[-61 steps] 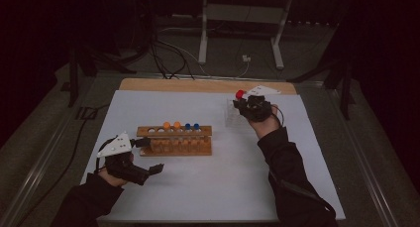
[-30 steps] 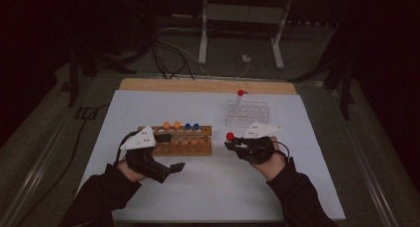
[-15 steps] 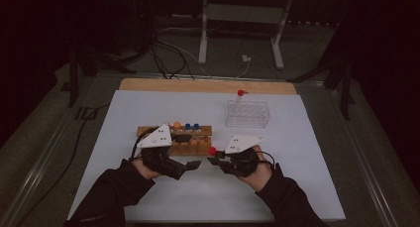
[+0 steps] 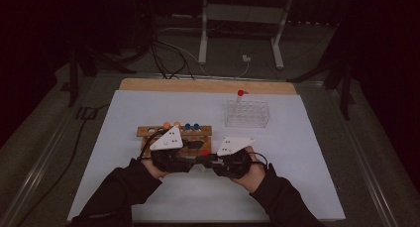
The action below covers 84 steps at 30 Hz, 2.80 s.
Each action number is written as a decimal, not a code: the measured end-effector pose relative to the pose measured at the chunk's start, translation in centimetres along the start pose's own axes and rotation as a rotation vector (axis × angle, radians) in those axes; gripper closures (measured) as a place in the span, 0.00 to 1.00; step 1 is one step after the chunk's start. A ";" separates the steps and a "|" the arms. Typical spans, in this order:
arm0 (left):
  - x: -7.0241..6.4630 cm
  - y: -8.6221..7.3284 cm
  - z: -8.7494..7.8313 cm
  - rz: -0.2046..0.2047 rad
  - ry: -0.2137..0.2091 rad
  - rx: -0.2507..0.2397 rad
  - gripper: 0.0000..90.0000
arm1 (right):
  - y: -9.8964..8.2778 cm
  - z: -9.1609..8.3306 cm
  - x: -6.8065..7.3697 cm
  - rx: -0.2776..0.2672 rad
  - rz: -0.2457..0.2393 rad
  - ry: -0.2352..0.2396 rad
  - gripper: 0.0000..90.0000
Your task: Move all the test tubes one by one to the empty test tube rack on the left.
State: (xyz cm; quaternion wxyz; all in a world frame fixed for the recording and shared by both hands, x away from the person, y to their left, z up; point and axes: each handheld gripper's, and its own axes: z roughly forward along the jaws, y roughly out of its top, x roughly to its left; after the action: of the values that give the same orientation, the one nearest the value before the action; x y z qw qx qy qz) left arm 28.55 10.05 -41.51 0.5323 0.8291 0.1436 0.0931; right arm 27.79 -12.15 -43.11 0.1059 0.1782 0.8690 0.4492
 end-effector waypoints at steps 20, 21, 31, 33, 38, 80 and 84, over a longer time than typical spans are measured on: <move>0.3 0.4 -1.4 0.033 0.024 -0.006 0.80 | -0.1 -0.7 -0.6 -0.043 0.042 -0.003 0.60; 0.4 0.4 -1.7 0.033 0.028 -0.005 0.80 | -0.2 -0.9 -0.8 -0.052 0.050 -0.011 0.55; 2.3 0.7 -5.5 0.007 0.140 -0.023 0.80 | -0.7 -3.3 -2.1 -0.097 0.099 -0.094 0.24; 2.7 0.7 -6.3 0.004 0.164 -0.025 0.80 | -0.8 -3.7 -2.3 -0.106 0.106 -0.107 0.16; 3.6 0.5 -8.0 -0.011 0.221 -0.030 0.80 | -0.9 -4.5 -2.8 -0.135 0.143 -0.128 0.04; 10.2 -5.5 -6.7 -0.149 0.386 0.015 0.80 | -1.8 -6.2 -3.9 -0.187 0.131 -0.124 0.00; 10.2 -5.6 -6.5 -0.147 0.380 0.033 0.80 | -1.8 -6.3 -4.0 -0.189 0.132 -0.122 0.00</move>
State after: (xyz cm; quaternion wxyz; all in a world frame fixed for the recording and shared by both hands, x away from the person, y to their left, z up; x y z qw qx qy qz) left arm 35.43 21.26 -43.87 0.4873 0.7926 0.3031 0.2061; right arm 28.86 -19.38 -40.89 0.1451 0.2513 0.8012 0.5233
